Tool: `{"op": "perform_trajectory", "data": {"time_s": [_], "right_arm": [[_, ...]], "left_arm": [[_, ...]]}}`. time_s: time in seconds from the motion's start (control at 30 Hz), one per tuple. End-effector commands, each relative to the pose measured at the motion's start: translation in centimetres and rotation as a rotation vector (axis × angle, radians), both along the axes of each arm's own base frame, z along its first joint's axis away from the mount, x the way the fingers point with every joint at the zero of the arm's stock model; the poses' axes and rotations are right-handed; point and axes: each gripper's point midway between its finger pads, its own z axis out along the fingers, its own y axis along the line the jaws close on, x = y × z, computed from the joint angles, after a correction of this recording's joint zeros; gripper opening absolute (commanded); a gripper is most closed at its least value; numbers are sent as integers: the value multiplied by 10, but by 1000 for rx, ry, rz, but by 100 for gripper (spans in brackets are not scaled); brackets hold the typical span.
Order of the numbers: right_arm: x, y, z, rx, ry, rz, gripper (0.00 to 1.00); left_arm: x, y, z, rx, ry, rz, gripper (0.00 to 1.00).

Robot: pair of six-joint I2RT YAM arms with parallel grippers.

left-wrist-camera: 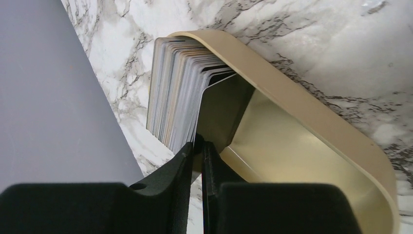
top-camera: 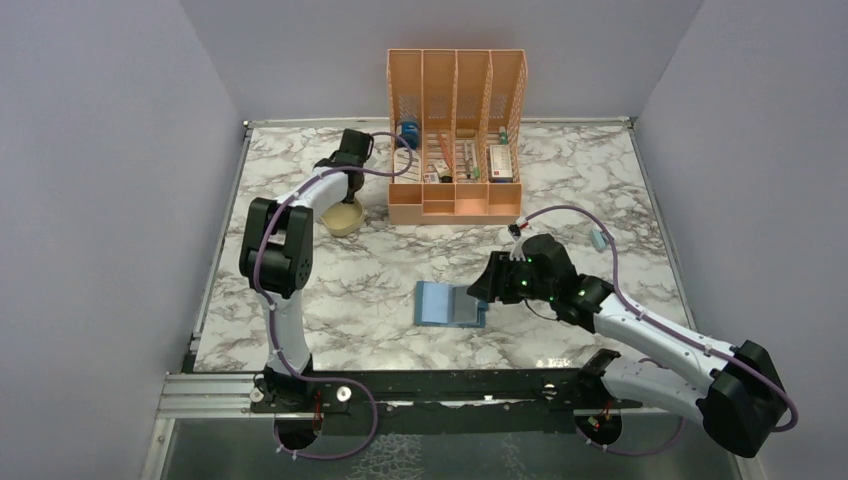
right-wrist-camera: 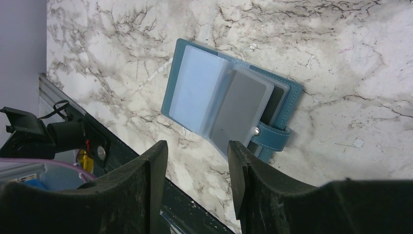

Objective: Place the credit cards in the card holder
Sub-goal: Pick up the credit card from the storage box.

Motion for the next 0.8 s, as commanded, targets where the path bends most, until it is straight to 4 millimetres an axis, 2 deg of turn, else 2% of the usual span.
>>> {"op": "perform_trajectory", "data": {"time_s": [0.0,0.07,0.27,0.43,0.63,0.67,0.77], "right_arm": [[5,10,19,48,-32,17,49],[5,9,20,46,-33,16,49],[2,8,23,56,-37,17,49],[-1,8,24,63,-34,23,49],[-3,5,18,45,-12,16,49],[-3,3,17,34,-7,11,48],[-3,-2,12,-3,10,-3,48]], "left_arm": [[-11,-7,14,31,-7,10,11],[-14,-11,17,38,-5,7,11],[-23,-22,30,-4,-2,11,0],[-33,-35,49,-106,-32,23,0],[-54,-51,80,-309,-119,78,0],[-59,-56,93,-364,-147,76,0],[-76,-76,110,-538,-171,62,0]]}}
